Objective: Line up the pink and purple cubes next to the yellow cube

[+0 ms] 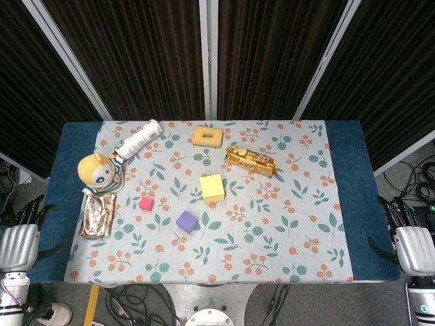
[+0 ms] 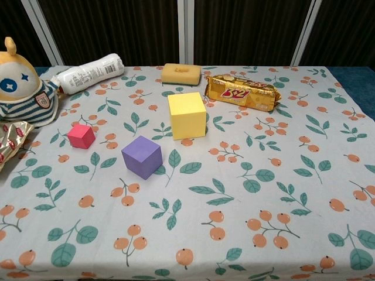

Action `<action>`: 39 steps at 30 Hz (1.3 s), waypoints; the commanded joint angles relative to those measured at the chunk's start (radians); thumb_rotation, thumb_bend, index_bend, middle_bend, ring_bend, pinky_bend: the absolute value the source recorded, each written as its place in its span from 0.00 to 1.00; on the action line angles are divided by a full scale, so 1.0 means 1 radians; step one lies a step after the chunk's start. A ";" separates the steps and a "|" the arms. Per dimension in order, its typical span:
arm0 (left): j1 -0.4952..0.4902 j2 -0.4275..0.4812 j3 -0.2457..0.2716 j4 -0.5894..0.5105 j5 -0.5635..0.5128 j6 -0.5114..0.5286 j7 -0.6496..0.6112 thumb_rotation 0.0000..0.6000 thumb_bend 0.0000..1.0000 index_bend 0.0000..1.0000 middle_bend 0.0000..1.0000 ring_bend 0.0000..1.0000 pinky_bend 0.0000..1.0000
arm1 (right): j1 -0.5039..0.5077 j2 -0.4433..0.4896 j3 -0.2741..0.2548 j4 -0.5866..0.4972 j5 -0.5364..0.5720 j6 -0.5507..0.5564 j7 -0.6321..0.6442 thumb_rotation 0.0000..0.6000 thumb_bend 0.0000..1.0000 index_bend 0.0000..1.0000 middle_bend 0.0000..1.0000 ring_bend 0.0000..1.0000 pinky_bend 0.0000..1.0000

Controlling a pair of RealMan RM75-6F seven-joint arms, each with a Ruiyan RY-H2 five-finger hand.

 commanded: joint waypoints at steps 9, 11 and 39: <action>0.011 0.000 0.006 0.004 0.019 0.017 -0.015 1.00 0.16 0.26 0.17 0.11 0.19 | -0.010 0.008 -0.007 -0.002 -0.011 0.015 0.010 1.00 0.17 0.04 0.16 0.03 0.13; 0.008 0.001 0.004 0.008 0.026 0.016 -0.024 1.00 0.16 0.26 0.17 0.11 0.19 | -0.012 0.009 -0.007 0.000 -0.013 0.020 0.012 1.00 0.17 0.04 0.16 0.03 0.13; -0.518 -0.149 0.002 0.277 0.358 -0.449 -0.421 1.00 0.16 0.29 0.17 0.11 0.17 | 0.001 0.025 0.003 -0.031 0.001 -0.003 -0.026 1.00 0.17 0.04 0.16 0.03 0.13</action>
